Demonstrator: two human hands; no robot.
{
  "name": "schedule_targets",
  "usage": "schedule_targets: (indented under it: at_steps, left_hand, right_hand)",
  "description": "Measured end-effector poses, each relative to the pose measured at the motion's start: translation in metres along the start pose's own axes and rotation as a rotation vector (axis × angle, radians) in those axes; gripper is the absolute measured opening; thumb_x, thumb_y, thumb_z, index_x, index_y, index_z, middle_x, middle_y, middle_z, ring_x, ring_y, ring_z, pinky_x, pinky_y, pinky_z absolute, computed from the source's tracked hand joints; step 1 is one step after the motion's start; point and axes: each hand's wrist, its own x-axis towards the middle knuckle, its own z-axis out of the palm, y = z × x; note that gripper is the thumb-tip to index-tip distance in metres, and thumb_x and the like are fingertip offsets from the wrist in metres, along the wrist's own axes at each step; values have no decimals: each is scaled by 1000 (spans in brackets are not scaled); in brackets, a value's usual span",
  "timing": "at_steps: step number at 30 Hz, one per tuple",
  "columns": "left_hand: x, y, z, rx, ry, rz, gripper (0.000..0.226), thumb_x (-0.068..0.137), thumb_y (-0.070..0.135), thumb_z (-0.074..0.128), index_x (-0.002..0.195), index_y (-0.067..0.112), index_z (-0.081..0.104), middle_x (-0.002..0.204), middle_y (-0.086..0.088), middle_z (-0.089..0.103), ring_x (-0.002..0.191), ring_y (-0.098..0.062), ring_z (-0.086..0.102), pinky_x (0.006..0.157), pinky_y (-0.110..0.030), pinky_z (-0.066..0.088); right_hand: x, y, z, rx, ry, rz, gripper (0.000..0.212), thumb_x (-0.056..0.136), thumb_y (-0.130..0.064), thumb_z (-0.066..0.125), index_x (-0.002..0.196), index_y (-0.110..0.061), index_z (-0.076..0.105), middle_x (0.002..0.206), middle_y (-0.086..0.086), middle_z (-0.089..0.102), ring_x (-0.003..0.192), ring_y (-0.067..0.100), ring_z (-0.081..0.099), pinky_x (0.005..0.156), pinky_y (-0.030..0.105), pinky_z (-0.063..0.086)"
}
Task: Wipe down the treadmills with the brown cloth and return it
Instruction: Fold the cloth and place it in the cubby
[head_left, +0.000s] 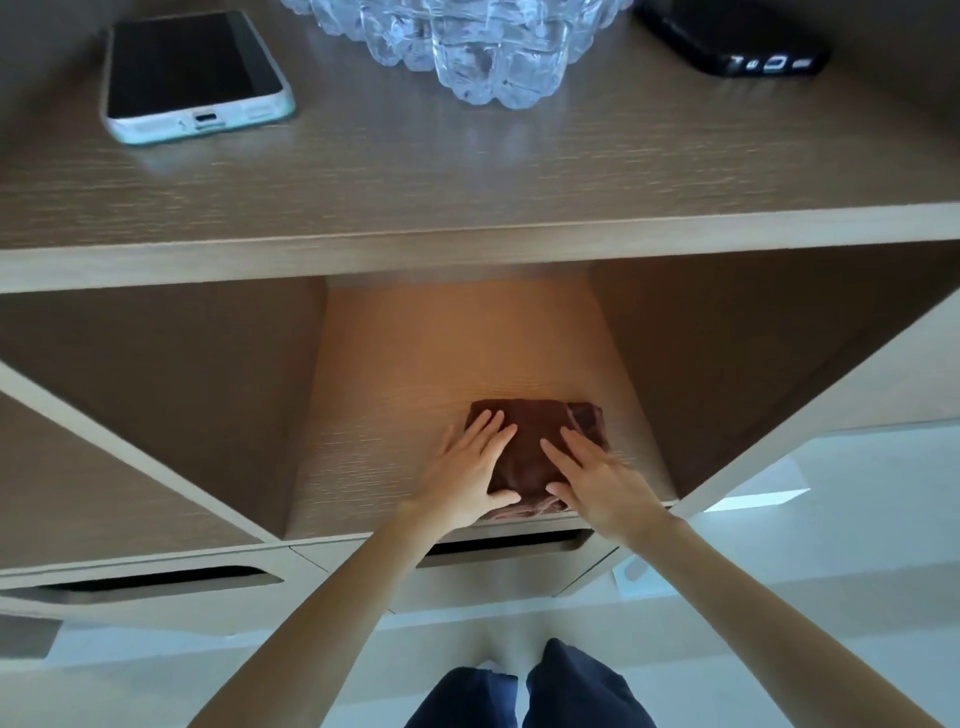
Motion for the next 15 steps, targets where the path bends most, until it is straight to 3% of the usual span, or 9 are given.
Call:
schedule_targets:
  at_steps: [3,6,8,10,11,12,15]
  left_hand:
    - [4,-7,-5,17,-57,2,83,84,57,53,149,28,11,158,4,-3,144,-11,-8,117,-44,-2]
    - [-2,0,-3,103,127,74,67,86,49,56,145,29,28,157,1,15,145,-15,8,117,-36,-4]
    - [-19,9,12,78,285,109,54,85,31,64,136,24,47,148,-3,37,139,-20,30,116,-36,17]
    - [-35,15,30,-5,401,93,49,80,21,71,127,21,58,137,-4,52,129,-21,46,97,-33,47]
    - [-37,17,36,-35,412,68,48,81,20,70,128,21,57,137,-3,52,129,-19,46,85,-29,53]
    - [-35,18,38,-53,399,48,47,86,20,65,131,22,53,140,-2,49,131,-18,43,82,-27,53]
    - [-4,11,35,-38,306,46,45,99,22,42,143,24,35,153,-2,28,142,-17,22,108,-31,33]
  right_hand:
    - [3,6,-1,-78,-92,66,57,99,-48,29,150,-34,9,160,-4,8,144,12,18,103,33,39]
    - [-5,-2,0,-61,-26,80,53,101,-39,35,150,-31,18,158,-1,15,144,13,19,100,37,44]
    - [-17,-12,9,-7,45,63,48,100,-33,39,147,-28,29,157,2,21,145,17,18,101,41,46]
    - [-29,-19,20,-4,37,51,46,100,-33,39,146,-28,33,156,4,22,145,23,18,101,43,46]
    - [-33,-20,24,-22,48,54,45,100,-33,40,145,-28,35,156,5,24,144,25,19,99,44,48]
    - [-33,-19,26,-31,84,59,44,99,-32,43,143,-28,38,154,6,28,143,26,23,94,43,51]
    - [-18,-6,26,-18,102,126,44,102,-30,37,145,-31,33,156,2,23,145,22,18,93,42,52]
